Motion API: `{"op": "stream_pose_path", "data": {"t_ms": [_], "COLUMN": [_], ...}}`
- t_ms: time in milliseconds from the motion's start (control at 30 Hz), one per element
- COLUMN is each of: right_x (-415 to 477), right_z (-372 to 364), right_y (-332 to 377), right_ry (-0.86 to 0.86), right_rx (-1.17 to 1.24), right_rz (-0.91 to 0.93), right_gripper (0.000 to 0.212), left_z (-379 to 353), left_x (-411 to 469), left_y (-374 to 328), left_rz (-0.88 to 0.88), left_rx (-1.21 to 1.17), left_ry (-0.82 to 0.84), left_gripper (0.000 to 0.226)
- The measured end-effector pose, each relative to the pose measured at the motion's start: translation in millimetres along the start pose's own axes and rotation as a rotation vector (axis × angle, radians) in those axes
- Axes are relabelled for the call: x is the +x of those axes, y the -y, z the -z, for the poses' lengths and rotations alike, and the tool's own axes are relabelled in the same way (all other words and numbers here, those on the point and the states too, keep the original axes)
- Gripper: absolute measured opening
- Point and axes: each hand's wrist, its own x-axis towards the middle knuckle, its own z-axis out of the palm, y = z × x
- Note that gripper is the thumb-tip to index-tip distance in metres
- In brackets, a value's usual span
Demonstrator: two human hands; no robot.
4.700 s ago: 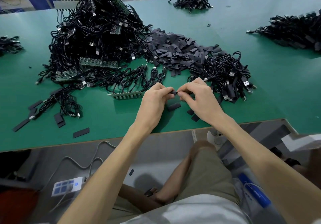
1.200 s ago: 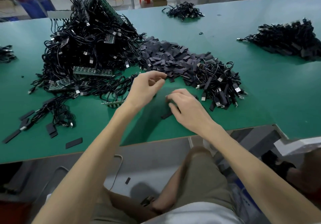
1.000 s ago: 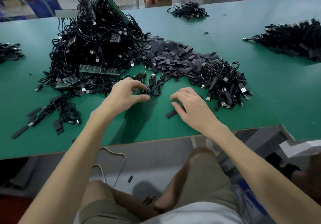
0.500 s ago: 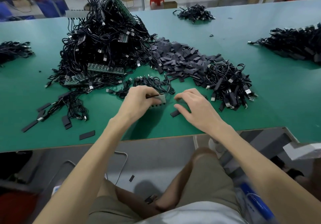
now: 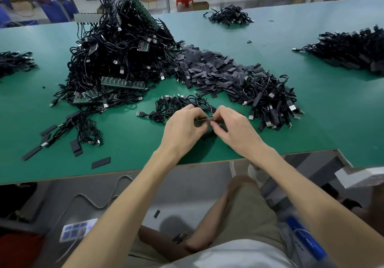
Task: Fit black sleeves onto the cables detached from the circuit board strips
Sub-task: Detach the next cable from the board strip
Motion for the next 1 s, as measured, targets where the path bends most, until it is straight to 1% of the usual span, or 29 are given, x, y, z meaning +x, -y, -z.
{"op": "stream_pose_path", "data": {"t_ms": [100,367,467,567,667,733,900,1000], "right_x": [0.3,0.9,1.5,1.8,1.4,0.4,0.1,0.1], "right_z": [0.5,-1.6,-2.3,-4.5,-6.3,-5.8,-1.4,-0.3], "right_y": [-2.2,-5.6,-6.4,-4.7,-1.9,-0.9,-1.8,-3.2], "right_ry": [0.011,0.053,0.061,0.063,0.037,0.022,-0.009,0.017], "right_rx": [0.048,0.084,0.088,0.019,-0.06,-0.083,-0.052,0.014], "right_rz": [-0.014,-0.025,-0.022,0.019,0.027,0.028,0.018,-0.003], "right_gripper": [0.012,0.02,0.014,0.007,0.016,0.018,0.011,0.01], "left_z": [-0.8,-3.8,-0.7,3.9,5.3,3.2,-2.9,-4.3], "left_x": [-1.7,-7.3,-6.9,-4.8,-3.6,-3.4,-4.4,-5.8], "left_y": [-0.4,-3.1,-1.1,4.6,5.8,3.1,-2.1,-2.6], "left_rz": [-0.007,-0.012,-0.043,-0.086,-0.09,-0.082,-0.044,-0.033], "left_rx": [-0.005,0.01,0.0,-0.017,-0.032,-0.039,-0.022,-0.02], "left_ry": [-0.02,-0.059,-0.046,-0.009,-0.013,-0.036,-0.079,-0.087], "left_gripper": [0.009,0.009,0.01,0.011,0.013,0.014,0.012,0.012]}}
